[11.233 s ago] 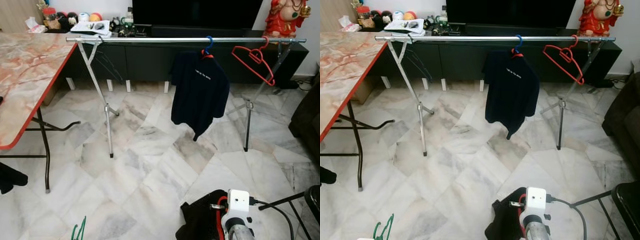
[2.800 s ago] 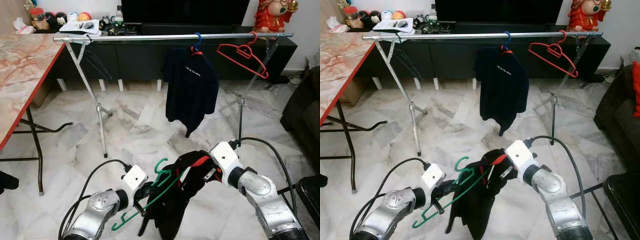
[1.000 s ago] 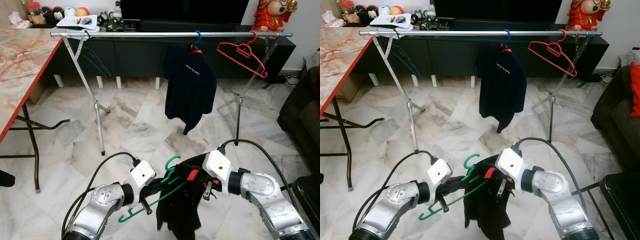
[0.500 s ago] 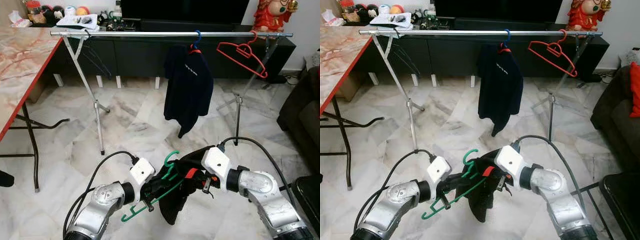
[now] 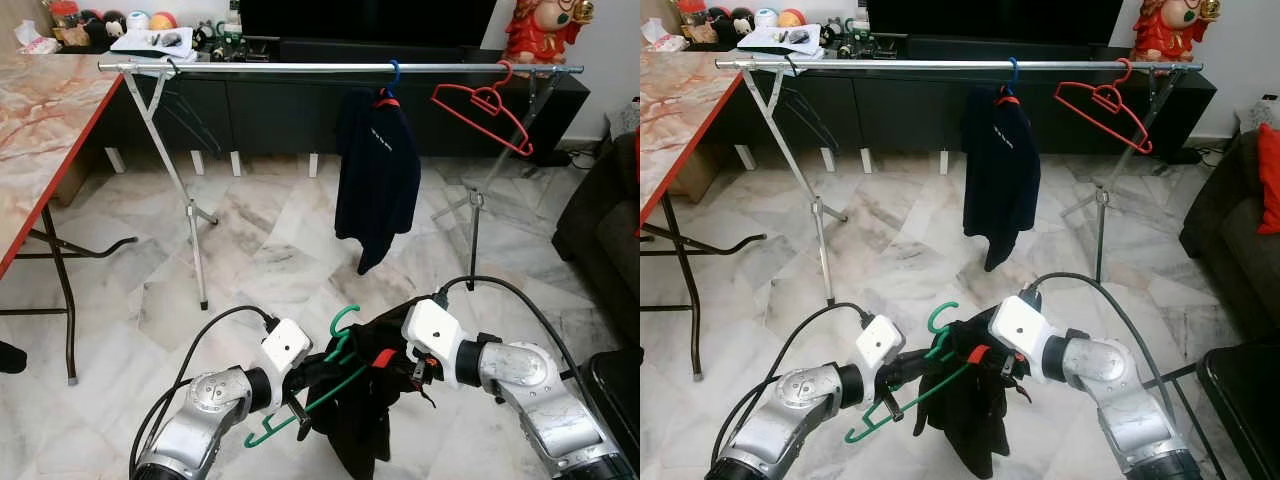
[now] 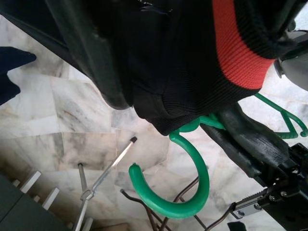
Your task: Hang hanger
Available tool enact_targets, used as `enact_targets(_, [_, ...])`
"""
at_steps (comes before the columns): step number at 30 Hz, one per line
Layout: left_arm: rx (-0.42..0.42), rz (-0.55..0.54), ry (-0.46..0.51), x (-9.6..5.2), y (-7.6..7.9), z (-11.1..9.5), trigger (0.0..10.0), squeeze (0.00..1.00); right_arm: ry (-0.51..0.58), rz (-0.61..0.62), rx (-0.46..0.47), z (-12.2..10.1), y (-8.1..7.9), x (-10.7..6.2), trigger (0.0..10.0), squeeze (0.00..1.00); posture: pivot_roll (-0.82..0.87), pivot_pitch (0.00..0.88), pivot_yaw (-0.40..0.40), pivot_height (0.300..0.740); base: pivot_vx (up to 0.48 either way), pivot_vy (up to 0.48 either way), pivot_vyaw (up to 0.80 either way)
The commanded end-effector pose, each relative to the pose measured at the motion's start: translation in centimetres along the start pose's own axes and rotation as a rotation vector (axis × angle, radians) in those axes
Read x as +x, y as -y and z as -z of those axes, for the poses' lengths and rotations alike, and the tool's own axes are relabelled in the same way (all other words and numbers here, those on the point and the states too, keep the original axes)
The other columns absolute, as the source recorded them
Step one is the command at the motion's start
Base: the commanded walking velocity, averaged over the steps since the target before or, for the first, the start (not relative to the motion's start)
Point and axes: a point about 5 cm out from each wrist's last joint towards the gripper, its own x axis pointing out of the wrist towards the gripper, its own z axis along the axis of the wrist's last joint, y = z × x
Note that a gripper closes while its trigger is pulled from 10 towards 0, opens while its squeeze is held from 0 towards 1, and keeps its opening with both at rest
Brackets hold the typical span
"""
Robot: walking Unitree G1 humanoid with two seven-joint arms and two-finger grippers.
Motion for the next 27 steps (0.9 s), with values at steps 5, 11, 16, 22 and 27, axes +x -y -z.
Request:
enact_targets(5, [0.054, -0.117, 0.022, 0.0, -1.4, -0.7, 10.0, 0.00, -0.045, -0.053, -0.007, 0.7, -1.0, -0.3, 10.0, 1.00, -0.04, 0.141, -0.069, 0.740, 0.000, 0.000, 0.00])
enact_targets(11, [0.045, -0.198, 0.036, 0.0, -2.3, -0.8, 10.0, 0.00, -0.095, 0.108, -0.030, 1.1, 0.7, -0.2, 10.0, 0.99, -0.04, 0.144, -0.069, 0.740, 0.000, 0.000, 0.00])
enact_targets(16, [0.039, -0.198, 0.042, 0.1, -2.3, -0.7, 10.0, 0.00, -0.088, 0.115, -0.027, 1.0, 0.6, 0.0, 10.0, 0.00, -0.04, 0.145, -0.071, 0.740, 0.000, 0.000, 0.00])
enact_targets(22, [0.019, -0.141, 0.049, 0.3, -1.5, -0.6, 10.0, 0.00, -0.070, 0.147, -0.014, 0.8, 0.7, 0.5, 10.0, 0.00, -0.04, 0.150, -0.073, 0.740, 0.000, 0.000, 0.00])
enact_targets(27, [-0.004, -0.097, 0.058, 0.3, -0.9, -0.5, 10.0, 0.00, 0.020, 0.134, -0.010, -0.8, 0.5, 0.8, 10.0, 0.00, -0.04, 0.154, -0.075, 0.740, 0.000, 0.000, 0.00])
